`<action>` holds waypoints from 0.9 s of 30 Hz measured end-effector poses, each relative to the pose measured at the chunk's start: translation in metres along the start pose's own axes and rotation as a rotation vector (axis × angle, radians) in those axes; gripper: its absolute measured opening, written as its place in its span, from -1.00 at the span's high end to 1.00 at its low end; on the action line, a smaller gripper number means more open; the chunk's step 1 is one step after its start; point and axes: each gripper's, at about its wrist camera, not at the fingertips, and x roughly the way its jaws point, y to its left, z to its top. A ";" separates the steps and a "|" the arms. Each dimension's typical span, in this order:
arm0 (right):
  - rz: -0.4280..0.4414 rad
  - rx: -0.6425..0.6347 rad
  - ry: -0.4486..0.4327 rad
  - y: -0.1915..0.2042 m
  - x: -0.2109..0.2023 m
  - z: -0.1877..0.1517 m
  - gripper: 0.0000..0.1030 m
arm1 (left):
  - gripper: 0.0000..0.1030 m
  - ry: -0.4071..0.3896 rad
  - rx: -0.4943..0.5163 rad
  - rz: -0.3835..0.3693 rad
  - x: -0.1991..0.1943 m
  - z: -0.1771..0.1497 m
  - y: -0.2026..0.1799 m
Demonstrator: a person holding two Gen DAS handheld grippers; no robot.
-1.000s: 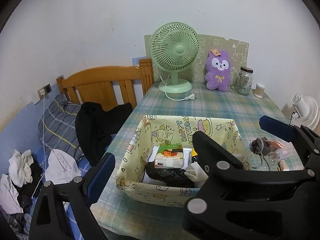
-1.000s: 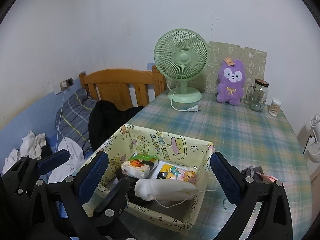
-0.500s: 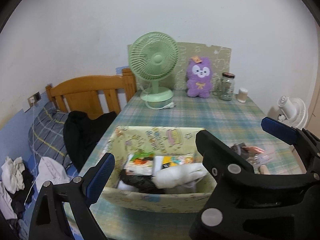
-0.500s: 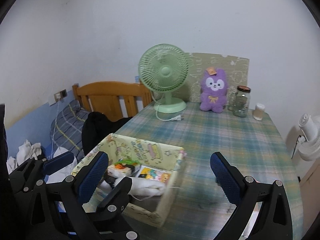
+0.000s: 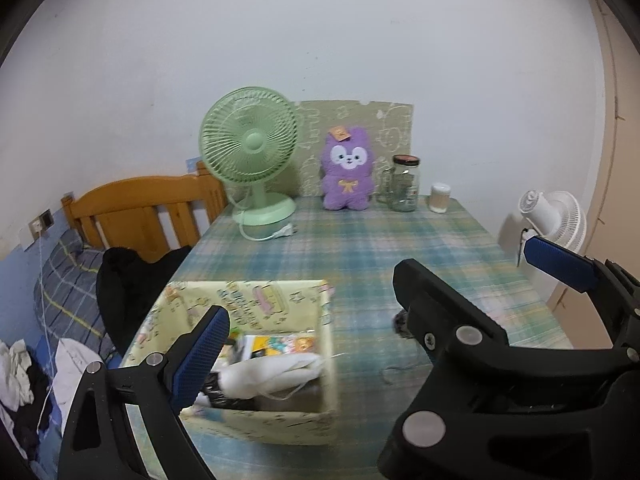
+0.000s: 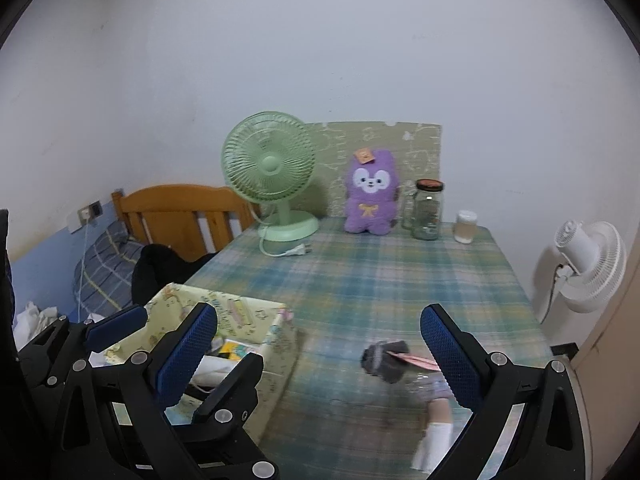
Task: Organize soft objects
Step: 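Withdraw both open tools from the box toward the remaining items on the table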
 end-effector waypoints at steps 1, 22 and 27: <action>-0.006 0.005 -0.003 -0.004 -0.002 0.000 -1.00 | -0.88 -0.005 0.005 -0.010 0.000 0.001 -0.005; -0.110 0.072 -0.012 -0.073 -0.021 -0.019 -0.98 | -0.88 -0.004 0.047 -0.162 0.018 -0.004 -0.073; -0.129 0.103 0.006 -0.089 -0.016 -0.036 -0.98 | -0.86 0.031 0.046 -0.188 0.033 -0.017 -0.087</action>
